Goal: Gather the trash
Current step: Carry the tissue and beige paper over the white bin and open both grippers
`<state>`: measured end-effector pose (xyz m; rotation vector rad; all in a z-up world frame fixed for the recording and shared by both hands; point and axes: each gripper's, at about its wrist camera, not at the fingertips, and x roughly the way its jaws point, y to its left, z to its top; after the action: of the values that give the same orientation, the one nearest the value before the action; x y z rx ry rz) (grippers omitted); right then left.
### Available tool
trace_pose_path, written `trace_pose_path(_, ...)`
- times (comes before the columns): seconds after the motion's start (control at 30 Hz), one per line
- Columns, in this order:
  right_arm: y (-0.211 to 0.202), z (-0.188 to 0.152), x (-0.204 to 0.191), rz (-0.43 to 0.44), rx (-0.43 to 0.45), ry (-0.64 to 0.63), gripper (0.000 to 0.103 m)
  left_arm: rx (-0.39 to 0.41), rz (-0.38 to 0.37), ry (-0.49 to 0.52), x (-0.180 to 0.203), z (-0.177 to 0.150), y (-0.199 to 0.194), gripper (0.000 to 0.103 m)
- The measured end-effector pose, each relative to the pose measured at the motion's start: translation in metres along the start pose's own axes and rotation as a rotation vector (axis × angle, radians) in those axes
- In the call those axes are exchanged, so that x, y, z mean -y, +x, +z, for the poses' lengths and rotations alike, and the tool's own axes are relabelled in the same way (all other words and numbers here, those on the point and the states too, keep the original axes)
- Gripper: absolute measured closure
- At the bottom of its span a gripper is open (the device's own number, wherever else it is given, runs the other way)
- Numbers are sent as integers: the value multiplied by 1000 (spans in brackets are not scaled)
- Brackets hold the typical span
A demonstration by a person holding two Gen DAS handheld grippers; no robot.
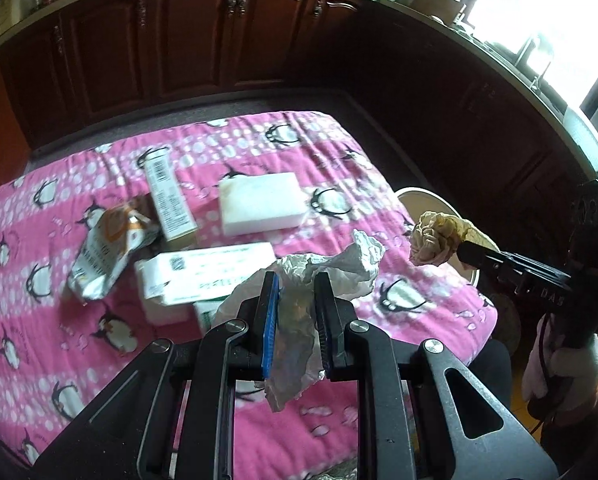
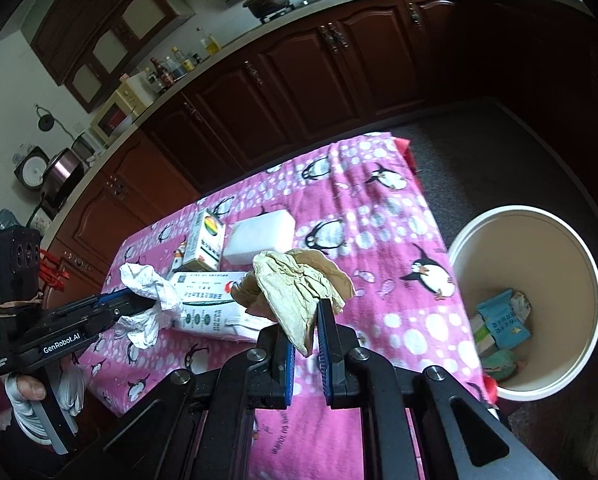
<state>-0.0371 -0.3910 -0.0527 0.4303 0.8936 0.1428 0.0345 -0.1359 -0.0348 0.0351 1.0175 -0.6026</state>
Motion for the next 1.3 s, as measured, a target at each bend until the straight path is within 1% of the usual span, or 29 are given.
trace_pose_path(0.2, -10, 0, 19, -31, 22, 37, 94, -11, -20, 25, 19, 14, 15, 88)
trace_pose_path(0.57, -29, -1, 74, -94, 58, 141, 94, -62, -82, 65, 59, 37, 53, 88)
trace_pose_path(0.77, -40, -4, 108, -160, 75, 198, 94, -74, -114, 103, 90, 50, 71, 88)
trace_pose_path(1.03, -34, -9, 154, -234, 49, 268, 94, -118, -158, 133, 130, 61, 106, 88)
trace_pose_path(1.13, -29, -12, 164, -271, 36, 280, 94, -133, -177, 138, 144, 65, 119, 88)
trace_pose_path(1.3, -24, -17, 180, -313, 19, 302, 94, -144, -188, 128, 161, 70, 141, 87)
